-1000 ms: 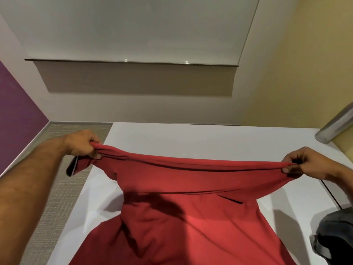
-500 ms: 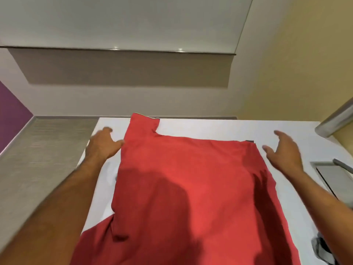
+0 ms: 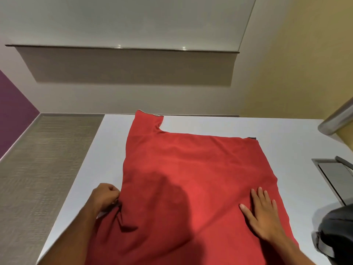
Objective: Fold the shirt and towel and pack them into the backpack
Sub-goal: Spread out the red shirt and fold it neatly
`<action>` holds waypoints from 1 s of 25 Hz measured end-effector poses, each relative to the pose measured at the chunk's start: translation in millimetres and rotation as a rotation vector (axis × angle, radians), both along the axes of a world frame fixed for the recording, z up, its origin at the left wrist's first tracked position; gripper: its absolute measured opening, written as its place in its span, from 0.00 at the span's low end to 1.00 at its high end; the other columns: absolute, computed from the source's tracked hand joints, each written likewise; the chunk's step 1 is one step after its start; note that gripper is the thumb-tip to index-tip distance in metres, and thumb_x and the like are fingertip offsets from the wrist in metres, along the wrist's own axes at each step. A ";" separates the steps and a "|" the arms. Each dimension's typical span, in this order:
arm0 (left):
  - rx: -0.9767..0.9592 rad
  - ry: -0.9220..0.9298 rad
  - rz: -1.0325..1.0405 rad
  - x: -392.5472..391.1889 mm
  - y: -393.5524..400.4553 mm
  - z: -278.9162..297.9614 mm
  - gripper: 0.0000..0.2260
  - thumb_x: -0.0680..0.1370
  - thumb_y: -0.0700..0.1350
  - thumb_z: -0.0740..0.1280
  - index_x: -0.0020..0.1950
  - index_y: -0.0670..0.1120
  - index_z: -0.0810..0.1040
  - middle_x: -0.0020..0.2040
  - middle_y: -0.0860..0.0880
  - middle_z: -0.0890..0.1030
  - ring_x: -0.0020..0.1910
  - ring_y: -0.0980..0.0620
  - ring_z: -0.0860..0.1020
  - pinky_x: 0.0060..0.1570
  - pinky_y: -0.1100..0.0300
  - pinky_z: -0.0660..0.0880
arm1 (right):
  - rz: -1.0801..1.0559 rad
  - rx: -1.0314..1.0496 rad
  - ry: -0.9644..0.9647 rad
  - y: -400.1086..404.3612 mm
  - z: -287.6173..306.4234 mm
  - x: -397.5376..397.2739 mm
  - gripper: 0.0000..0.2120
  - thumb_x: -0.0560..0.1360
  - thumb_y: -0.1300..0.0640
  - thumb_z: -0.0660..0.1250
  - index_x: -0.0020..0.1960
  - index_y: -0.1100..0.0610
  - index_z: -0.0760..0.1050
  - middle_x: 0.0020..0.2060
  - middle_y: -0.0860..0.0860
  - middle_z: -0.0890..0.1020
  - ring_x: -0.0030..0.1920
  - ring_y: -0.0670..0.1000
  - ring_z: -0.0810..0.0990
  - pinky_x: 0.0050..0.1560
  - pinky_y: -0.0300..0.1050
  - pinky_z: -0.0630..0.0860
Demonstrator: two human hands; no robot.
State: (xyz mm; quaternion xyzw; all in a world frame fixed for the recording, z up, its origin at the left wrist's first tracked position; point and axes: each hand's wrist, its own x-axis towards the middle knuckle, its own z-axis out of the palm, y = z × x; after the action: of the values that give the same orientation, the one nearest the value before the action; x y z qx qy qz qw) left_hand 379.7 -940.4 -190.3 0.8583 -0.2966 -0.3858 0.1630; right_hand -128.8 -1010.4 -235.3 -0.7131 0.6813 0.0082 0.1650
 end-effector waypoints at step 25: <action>-0.049 -0.078 0.274 32.6 84.0 10.7 0.18 0.66 0.61 0.76 0.41 0.47 0.79 0.40 0.48 0.82 0.43 0.46 0.80 0.45 0.55 0.76 | 0.639 -0.204 0.171 -98.1 91.7 202.7 0.11 0.76 0.53 0.64 0.54 0.58 0.79 0.50 0.57 0.82 0.51 0.61 0.77 0.49 0.53 0.76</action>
State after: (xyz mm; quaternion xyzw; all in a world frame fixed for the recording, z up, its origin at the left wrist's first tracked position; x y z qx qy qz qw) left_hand 412.3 -856.3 -179.6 0.9007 -0.1922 -0.3192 0.2232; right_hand 73.9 -1108.5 -143.6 -0.9000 0.4322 0.0510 0.0240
